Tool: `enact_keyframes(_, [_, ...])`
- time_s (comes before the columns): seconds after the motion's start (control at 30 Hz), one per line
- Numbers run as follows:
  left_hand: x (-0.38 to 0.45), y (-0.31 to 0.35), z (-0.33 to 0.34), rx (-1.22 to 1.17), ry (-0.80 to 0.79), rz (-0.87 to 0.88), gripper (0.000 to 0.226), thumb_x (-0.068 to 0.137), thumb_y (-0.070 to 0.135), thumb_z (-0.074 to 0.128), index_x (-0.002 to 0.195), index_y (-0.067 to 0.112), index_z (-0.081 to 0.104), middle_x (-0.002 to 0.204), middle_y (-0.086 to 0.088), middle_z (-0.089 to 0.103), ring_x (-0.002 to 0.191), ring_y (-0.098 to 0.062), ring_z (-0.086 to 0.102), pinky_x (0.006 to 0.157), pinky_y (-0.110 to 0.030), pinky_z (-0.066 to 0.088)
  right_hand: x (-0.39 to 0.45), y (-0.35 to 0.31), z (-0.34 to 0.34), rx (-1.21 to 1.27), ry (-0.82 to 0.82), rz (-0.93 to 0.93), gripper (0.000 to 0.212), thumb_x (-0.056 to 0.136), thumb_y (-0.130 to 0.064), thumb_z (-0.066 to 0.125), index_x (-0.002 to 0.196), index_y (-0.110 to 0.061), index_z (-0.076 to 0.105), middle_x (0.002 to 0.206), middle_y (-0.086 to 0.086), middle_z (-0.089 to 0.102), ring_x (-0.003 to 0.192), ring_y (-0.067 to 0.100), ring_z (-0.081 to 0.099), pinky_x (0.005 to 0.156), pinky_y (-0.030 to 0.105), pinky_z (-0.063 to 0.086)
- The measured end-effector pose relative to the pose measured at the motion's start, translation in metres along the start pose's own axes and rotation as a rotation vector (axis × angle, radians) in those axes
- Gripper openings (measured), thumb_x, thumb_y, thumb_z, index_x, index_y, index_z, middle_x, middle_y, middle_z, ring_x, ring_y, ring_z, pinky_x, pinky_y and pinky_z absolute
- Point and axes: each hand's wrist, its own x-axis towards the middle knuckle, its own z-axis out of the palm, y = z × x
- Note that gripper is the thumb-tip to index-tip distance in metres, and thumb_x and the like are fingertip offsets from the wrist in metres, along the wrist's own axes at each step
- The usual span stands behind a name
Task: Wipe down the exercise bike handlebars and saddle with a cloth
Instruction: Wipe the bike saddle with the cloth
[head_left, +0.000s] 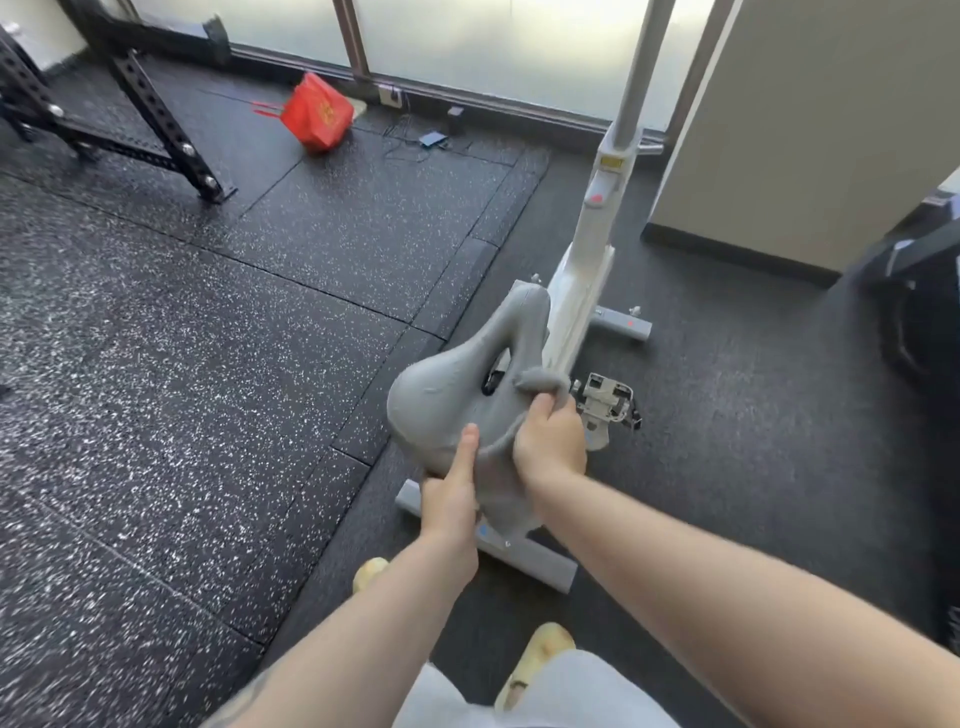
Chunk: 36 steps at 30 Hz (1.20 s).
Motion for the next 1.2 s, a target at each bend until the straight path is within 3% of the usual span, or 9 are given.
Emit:
enact_keyframes(0.1, [0.000, -0.004, -0.002, 0.075, -0.069, 0.055, 0.104, 0.042, 0.072, 0.081, 0.122, 0.011, 0.056, 0.110, 0.004, 0.070, 0.101, -0.011, 0.064, 0.089, -0.029, 0.051, 0.027, -0.012, -0.008, 0.062, -0.116, 0.192, 0.050, 0.100, -0.037, 0.027, 0.126, -0.005, 0.055, 0.127, 0.018, 0.058, 0.117, 0.034, 0.053, 0.096, 0.037, 0.039])
enact_keyframes(0.3, [0.014, -0.002, -0.007, 0.098, -0.139, -0.035, 0.123, 0.024, 0.074, 0.085, 0.127, 0.012, 0.056, 0.111, -0.004, 0.071, 0.098, -0.019, 0.069, 0.087, -0.035, 0.056, -0.034, 0.018, 0.010, 0.135, 0.184, -0.179, 0.030, 0.098, -0.030, 0.039, 0.107, -0.005, 0.052, 0.112, 0.014, 0.057, 0.109, 0.030, 0.053, 0.093, 0.035, 0.039])
enact_keyframes(0.47, [0.006, 0.007, -0.009, 0.107, -0.214, -0.088, 0.063, 0.060, 0.056, 0.082, 0.107, 0.015, 0.072, 0.089, 0.001, 0.075, 0.073, -0.013, 0.070, 0.064, -0.023, 0.052, -0.006, 0.011, 0.007, 0.179, 0.023, 0.056, 0.042, 0.095, -0.041, 0.031, 0.121, -0.014, 0.050, 0.122, 0.014, 0.059, 0.113, 0.033, 0.055, 0.097, 0.039, 0.041])
enact_keyframes(0.57, [0.011, -0.001, -0.005, 0.092, -0.141, -0.028, 0.106, 0.028, 0.071, 0.086, 0.114, 0.013, 0.067, 0.099, -0.002, 0.075, 0.089, -0.017, 0.071, 0.069, -0.023, 0.053, -0.027, 0.013, 0.008, 0.127, 0.037, -0.009, 0.038, 0.098, -0.033, 0.037, 0.125, -0.008, 0.048, 0.130, 0.015, 0.051, 0.120, 0.035, 0.049, 0.102, 0.040, 0.037])
enact_keyframes(0.63, [0.014, -0.006, -0.004, 0.105, -0.096, 0.031, 0.115, 0.022, 0.077, 0.083, 0.116, 0.014, 0.064, 0.102, 0.002, 0.074, 0.094, -0.014, 0.070, 0.082, -0.029, 0.057, -0.018, 0.007, 0.001, 0.011, 0.032, -0.083, 0.042, 0.101, -0.033, 0.035, 0.129, -0.004, 0.047, 0.134, 0.017, 0.048, 0.126, 0.034, 0.044, 0.102, 0.038, 0.032])
enact_keyframes(0.8, [0.001, 0.000, -0.006, 0.101, -0.169, 0.091, 0.045, 0.072, 0.046, 0.079, 0.101, 0.013, 0.071, 0.091, 0.000, 0.075, 0.064, -0.003, 0.069, 0.048, -0.012, 0.047, 0.004, -0.001, -0.004, 0.062, -0.116, -0.023, 0.052, 0.101, -0.044, 0.027, 0.137, -0.011, 0.046, 0.132, 0.013, 0.055, 0.125, 0.032, 0.048, 0.102, 0.038, 0.037])
enact_keyframes(0.93, [0.002, 0.001, -0.006, 0.072, -0.162, 0.140, 0.049, 0.068, 0.045, 0.082, 0.102, 0.012, 0.071, 0.095, 0.004, 0.075, 0.078, -0.001, 0.068, 0.061, -0.014, 0.051, -0.036, 0.014, 0.000, -0.213, 0.015, -0.309, 0.056, 0.101, -0.037, 0.036, 0.145, -0.004, 0.030, 0.152, 0.012, 0.028, 0.140, 0.030, 0.024, 0.111, 0.043, 0.025])
enact_keyframes(1.1, [-0.003, 0.001, -0.007, 0.087, -0.219, 0.108, 0.023, 0.080, 0.039, 0.074, 0.092, 0.019, 0.070, 0.073, 0.014, 0.073, 0.063, -0.001, 0.067, 0.063, -0.024, 0.047, 0.004, 0.002, -0.008, -0.223, -0.134, -0.335, 0.047, 0.102, -0.039, 0.030, 0.125, -0.003, 0.050, 0.125, 0.019, 0.053, 0.123, 0.036, 0.045, 0.101, 0.041, 0.035])
enact_keyframes(1.2, [-0.004, 0.006, -0.011, 0.034, -0.233, 0.014, 0.039, 0.069, 0.046, 0.080, 0.091, 0.016, 0.070, 0.065, 0.009, 0.068, 0.059, -0.009, 0.060, 0.063, -0.024, 0.043, -0.042, 0.017, -0.006, -0.286, -0.032, -0.542, 0.063, 0.097, -0.045, 0.028, 0.140, 0.000, 0.036, 0.147, 0.019, 0.032, 0.140, 0.031, 0.020, 0.114, 0.041, 0.020])
